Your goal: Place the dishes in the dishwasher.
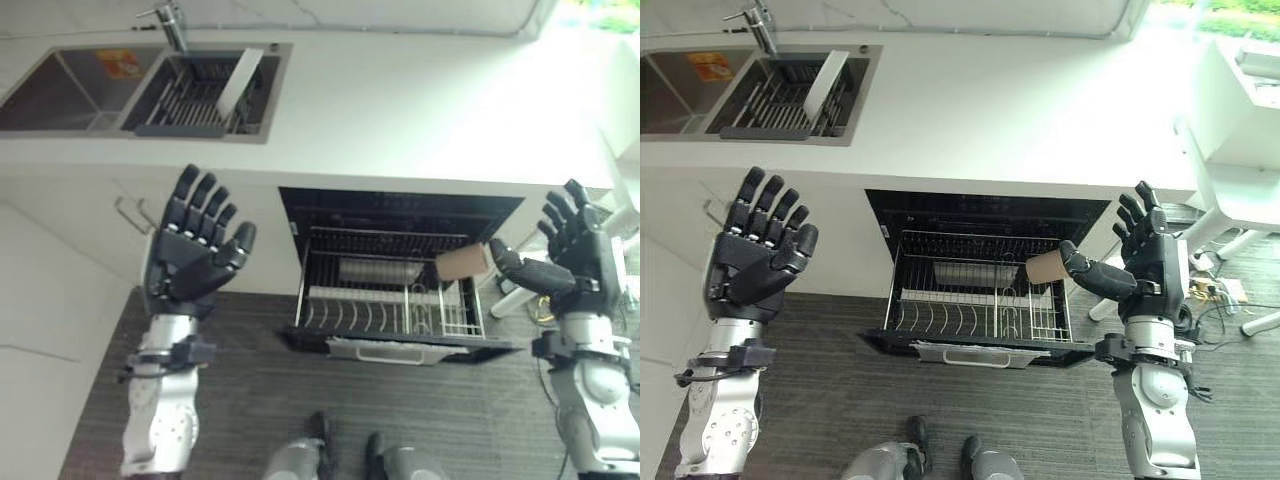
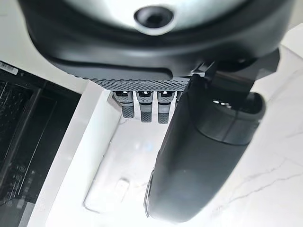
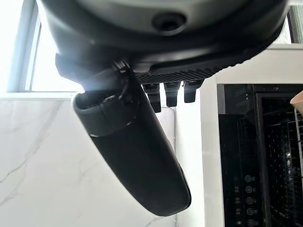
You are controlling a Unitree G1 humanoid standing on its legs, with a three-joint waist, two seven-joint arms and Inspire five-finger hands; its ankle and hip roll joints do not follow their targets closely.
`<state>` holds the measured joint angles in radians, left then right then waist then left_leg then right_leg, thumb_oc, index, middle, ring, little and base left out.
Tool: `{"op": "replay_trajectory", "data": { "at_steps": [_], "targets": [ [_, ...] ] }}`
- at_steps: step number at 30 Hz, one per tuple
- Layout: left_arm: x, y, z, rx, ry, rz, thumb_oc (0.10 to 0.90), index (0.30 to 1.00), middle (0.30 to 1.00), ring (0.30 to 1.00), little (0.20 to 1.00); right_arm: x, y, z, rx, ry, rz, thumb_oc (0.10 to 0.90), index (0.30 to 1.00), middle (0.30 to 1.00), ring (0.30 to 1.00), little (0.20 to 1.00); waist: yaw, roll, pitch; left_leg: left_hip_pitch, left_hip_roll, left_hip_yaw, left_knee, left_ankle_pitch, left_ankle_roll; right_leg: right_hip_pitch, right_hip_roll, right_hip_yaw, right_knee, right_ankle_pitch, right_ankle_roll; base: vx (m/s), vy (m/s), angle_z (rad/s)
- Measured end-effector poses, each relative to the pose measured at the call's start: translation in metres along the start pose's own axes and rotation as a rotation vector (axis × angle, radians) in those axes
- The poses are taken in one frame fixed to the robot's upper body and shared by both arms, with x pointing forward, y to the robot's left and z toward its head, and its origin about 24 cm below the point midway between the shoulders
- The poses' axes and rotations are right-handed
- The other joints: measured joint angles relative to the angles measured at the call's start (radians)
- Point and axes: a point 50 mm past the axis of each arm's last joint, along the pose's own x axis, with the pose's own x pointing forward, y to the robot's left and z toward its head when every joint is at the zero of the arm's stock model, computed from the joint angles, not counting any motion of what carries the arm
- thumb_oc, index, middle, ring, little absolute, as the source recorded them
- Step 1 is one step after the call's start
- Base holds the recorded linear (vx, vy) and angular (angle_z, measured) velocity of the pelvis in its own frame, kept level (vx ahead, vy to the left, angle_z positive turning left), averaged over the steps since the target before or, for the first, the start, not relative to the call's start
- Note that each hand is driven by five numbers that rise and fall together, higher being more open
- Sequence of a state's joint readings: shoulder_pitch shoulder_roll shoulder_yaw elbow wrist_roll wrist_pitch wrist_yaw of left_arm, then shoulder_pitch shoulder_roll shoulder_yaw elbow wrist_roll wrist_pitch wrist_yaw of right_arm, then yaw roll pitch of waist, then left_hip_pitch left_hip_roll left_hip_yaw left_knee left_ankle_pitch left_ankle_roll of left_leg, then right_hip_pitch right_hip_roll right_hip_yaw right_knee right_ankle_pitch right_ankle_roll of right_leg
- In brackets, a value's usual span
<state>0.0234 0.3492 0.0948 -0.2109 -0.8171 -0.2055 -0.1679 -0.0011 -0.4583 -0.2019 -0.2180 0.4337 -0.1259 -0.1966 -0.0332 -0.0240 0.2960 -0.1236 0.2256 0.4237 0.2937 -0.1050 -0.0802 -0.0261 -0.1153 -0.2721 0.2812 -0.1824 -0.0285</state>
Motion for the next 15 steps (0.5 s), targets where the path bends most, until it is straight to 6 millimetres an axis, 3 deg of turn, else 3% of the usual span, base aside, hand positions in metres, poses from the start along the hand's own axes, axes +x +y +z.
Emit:
{"op": "replay_trajectory", "data": {
  "at_steps": [1,4,5,7,8,9,10,11,12,13,15],
  "targets": [
    [0.0,-0.002,-0.002,-0.003,0.006,-0.007,0.8,0.9,0.9,0.9,0.9,0.005,0.003,0.005,0.01,-0.027,0.009,0.8,0.9,0.9,0.9,0.9,-0.001,0.008,-0.001,0.01,0.014,-0.059,-0.032,0.012,-0.021,-0.005,-0.006,0.02,0.002,0.004,0.011,0.19,0.409,-0.01],
    [-0.007,0.001,-0.001,0.009,0.003,0.009,0.8,0.9,0.9,0.9,0.9,0.011,0.006,0.01,0.017,-0.053,0.032,0.8,0.9,0.9,0.9,0.9,0.018,0.025,-0.001,-0.006,-0.015,-0.288,-0.084,0.023,-0.06,-0.041,-0.016,0.132,-0.003,0.023,0.053,0.16,0.311,-0.4],
    [-0.009,0.003,-0.002,0.01,0.009,0.02,0.8,0.9,0.9,0.9,0.9,0.009,0.003,0.008,0.007,-0.031,0.027,0.8,0.9,0.9,0.9,0.9,0.013,0.033,-0.001,-0.034,0.004,-0.342,-0.072,0.027,-0.07,-0.041,-0.026,0.158,-0.001,0.024,0.07,0.18,0.369,-0.53],
    [-0.009,0.002,-0.001,0.008,-0.007,0.019,0.8,0.9,0.9,0.9,0.9,0.008,-0.003,0.008,-0.011,-0.021,0.017,0.8,0.9,0.9,0.9,0.9,0.016,0.037,-0.001,-0.084,0.048,-0.396,-0.046,0.034,-0.068,-0.067,-0.059,0.202,0.031,0.006,0.114,0.16,0.412,-0.55],
    [-0.009,0.001,-0.003,0.0,-0.011,0.017,0.8,0.9,0.9,0.9,0.9,0.009,-0.007,0.01,-0.023,-0.027,0.007,0.8,0.9,0.9,0.9,0.9,0.005,0.055,-0.004,-0.107,0.061,-0.42,-0.018,0.033,-0.067,-0.076,-0.073,0.218,0.041,0.004,0.145,0.12,0.421,-0.73],
    [-0.011,0.001,-0.004,0.002,-0.005,0.009,0.8,0.9,0.9,0.9,0.9,0.009,-0.01,0.012,-0.038,-0.029,0.003,0.8,0.9,0.9,0.9,0.9,0.007,0.07,-0.013,-0.103,0.061,-0.43,-0.025,0.031,-0.038,-0.091,-0.093,0.255,0.054,0.001,0.184,0.12,0.539,-0.65],
    [-0.011,0.002,-0.003,0.009,-0.003,0.002,0.8,0.9,0.9,0.9,0.9,0.006,-0.013,0.012,-0.041,-0.025,-0.006,0.8,0.9,0.9,0.9,0.9,0.005,0.046,-0.01,-0.118,0.017,-0.389,0.033,0.053,-0.098,-0.092,-0.145,0.295,0.05,0.011,0.222,0.09,0.512,-0.53],
    [-0.009,0.001,-0.002,0.005,-0.01,-0.01,0.8,0.9,0.9,0.9,0.9,0.002,-0.016,0.01,-0.052,-0.007,-0.014,0.8,0.9,0.9,0.9,0.9,0.0,0.021,-0.014,-0.148,-0.041,-0.343,0.107,-0.005,-0.047,-0.074,-0.221,0.288,-0.003,0.083,0.211,0.09,0.569,-0.29],
    [-0.006,0.0,0.0,0.008,-0.021,-0.028,0.8,0.9,0.9,0.9,0.9,0.002,-0.016,0.008,-0.048,0.006,-0.021,0.8,0.9,0.9,0.9,0.9,0.003,0.024,-0.014,-0.183,-0.061,-0.317,0.182,-0.052,-0.013,-0.064,-0.255,0.276,-0.031,0.148,0.21,0.07,0.439,-0.02],
    [-0.002,-0.001,0.002,0.016,-0.03,-0.042,0.8,0.9,0.9,0.9,0.9,-0.001,-0.016,0.004,-0.036,0.025,-0.038,0.8,0.9,0.9,0.9,0.9,0.002,0.02,-0.013,-0.19,-0.097,-0.3,0.212,-0.077,0.023,-0.065,-0.289,0.259,-0.027,0.213,0.184,0.1,0.465,0.15],
    [0.007,-0.003,0.009,0.039,-0.049,-0.076,0.8,0.9,0.9,0.9,0.9,-0.005,-0.017,0.001,-0.027,0.04,-0.058,0.8,0.9,0.9,0.9,0.9,0.005,0.011,-0.013,-0.191,-0.153,-0.295,0.232,-0.1,0.078,-0.075,-0.335,0.245,0.003,0.323,0.181,0.13,0.448,0.41]
  ]
}}
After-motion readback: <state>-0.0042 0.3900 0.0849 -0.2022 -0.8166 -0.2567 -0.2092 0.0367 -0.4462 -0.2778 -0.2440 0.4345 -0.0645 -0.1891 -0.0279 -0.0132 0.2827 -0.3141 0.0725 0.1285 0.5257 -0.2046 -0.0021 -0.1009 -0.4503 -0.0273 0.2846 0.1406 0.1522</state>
